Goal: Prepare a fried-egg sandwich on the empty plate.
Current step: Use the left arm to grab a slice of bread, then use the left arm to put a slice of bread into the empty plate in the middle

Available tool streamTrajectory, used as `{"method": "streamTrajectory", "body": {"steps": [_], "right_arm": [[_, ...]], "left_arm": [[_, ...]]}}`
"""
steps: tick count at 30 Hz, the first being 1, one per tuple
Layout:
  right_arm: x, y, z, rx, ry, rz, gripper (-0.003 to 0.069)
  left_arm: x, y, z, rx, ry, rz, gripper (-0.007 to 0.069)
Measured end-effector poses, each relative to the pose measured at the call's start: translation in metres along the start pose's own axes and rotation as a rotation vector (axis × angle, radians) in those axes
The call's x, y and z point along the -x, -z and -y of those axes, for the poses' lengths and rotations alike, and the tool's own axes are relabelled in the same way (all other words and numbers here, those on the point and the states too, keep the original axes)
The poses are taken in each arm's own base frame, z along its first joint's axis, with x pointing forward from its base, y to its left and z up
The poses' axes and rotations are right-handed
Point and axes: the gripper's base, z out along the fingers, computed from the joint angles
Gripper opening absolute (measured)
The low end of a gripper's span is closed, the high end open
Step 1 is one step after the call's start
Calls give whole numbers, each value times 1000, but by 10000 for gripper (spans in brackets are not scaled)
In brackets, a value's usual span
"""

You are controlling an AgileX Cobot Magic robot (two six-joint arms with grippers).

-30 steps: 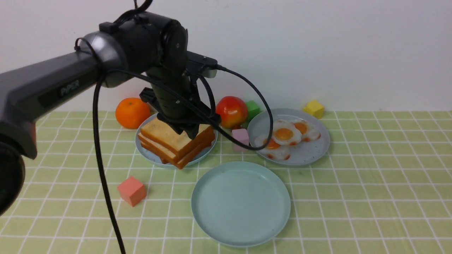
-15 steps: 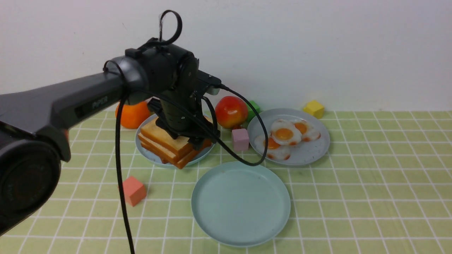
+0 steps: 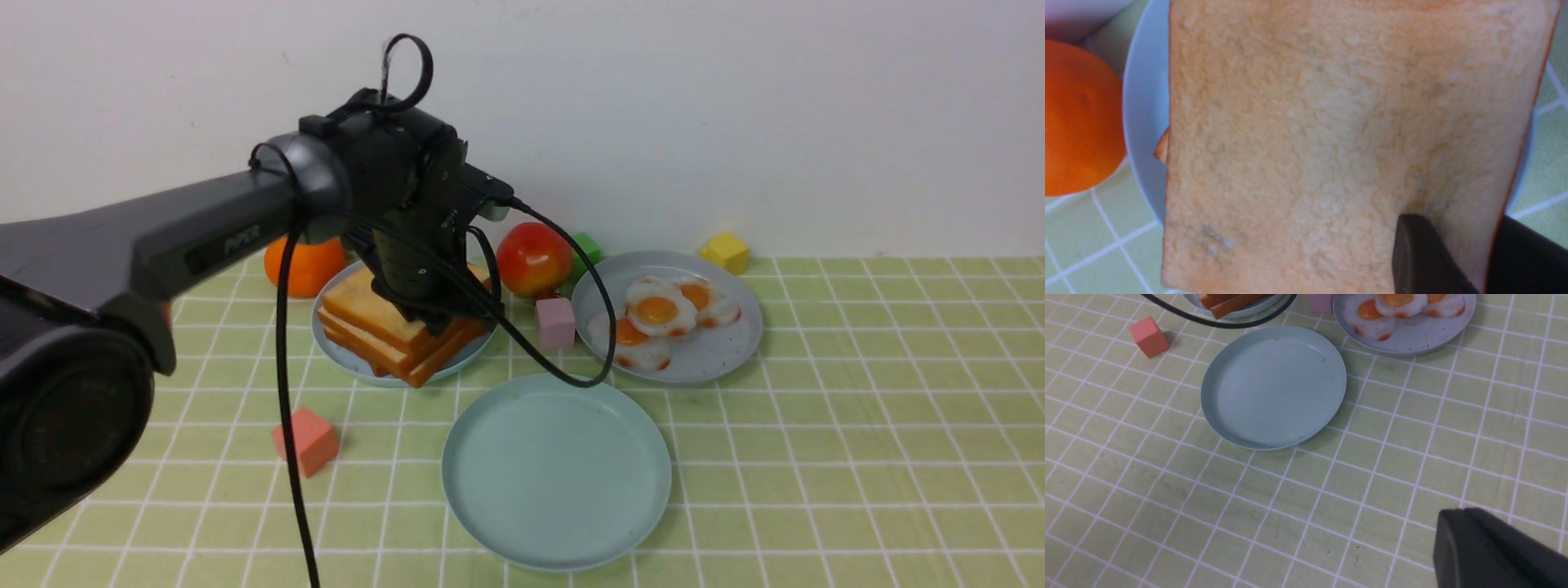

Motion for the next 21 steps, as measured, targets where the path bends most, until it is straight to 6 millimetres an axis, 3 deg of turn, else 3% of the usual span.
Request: {"method": "streamTrajectory", "body": {"steps": [4, 8, 11, 14, 16, 17, 18, 19, 20, 21], "right_arm": [[0, 0, 0, 0, 0, -1, 25], [0, 0, 0, -1, 1, -1, 28], [0, 0, 0, -1, 1, -1, 31], [0, 0, 0, -1, 2, -1, 31], [0, 0, 0, -5, 4, -2, 31], [0, 0, 0, -5, 4, -2, 31], [0, 0, 1, -6, 5, -2, 31], [0, 0, 1, -10, 7, -1, 32], [0, 0, 1, -10, 7, -1, 32], [0, 0, 2, -17, 11, 2, 32]], "left_arm": [[4, 18, -4, 8, 7, 29, 155], [4, 60, -10, 17, 18, 50, 122], [0, 95, -2, -5, 12, 58, 122], [-9, 124, 32, -50, -64, 97, 122], [-19, 127, 61, -80, -135, 98, 122], [-25, 124, 80, -98, -185, 93, 122], [-26, 123, 83, -101, -192, 92, 122], [-34, 116, 105, -115, -251, 84, 122], [-35, 114, 107, -115, -259, 83, 122], [-41, 105, 121, -117, -304, 77, 122]]}}
